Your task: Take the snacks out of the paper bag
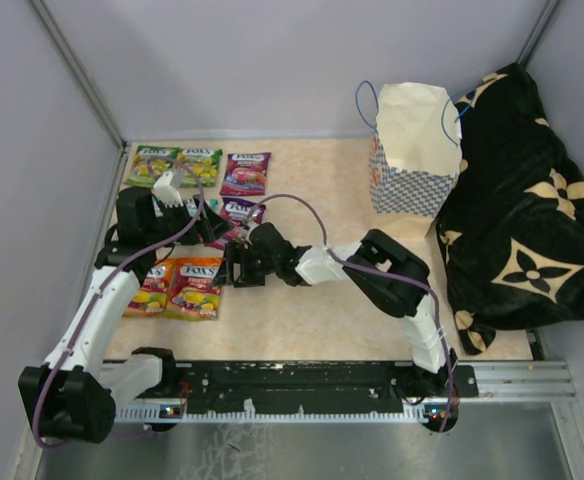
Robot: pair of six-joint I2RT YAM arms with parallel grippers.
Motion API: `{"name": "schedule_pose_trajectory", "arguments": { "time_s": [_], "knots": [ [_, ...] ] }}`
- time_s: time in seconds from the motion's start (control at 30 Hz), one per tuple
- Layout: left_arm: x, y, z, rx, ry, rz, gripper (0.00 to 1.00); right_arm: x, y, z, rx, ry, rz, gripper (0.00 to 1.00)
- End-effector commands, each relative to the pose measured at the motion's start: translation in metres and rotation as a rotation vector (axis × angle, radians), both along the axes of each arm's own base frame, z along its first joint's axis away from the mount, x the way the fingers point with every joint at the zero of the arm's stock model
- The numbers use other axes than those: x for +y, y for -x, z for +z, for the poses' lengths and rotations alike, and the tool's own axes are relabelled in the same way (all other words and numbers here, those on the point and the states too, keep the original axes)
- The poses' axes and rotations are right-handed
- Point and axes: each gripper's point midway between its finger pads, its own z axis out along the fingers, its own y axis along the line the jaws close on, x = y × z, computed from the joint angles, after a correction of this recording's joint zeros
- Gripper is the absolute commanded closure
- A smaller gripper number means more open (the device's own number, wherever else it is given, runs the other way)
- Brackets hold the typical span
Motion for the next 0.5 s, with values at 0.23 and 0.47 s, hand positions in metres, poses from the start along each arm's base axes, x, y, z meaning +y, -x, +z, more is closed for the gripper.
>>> {"name": "schedule_pose_trajectory", "arguments": {
  "time_s": [0.23,0.47],
  "knots": [
    [-0.002,-0.007,0.006,-0.035,0.003,-0.028,0.03,-0.086,0.012,0.022,-0.161,0.079,-0.021,0.01],
    [-0.001,-0.014,0.020,-0.073,-0.011,-0.027,0.03,-0.140,-0.009,0.059,-0.269,-0.037,-0.131,0.01]
  ]
}}
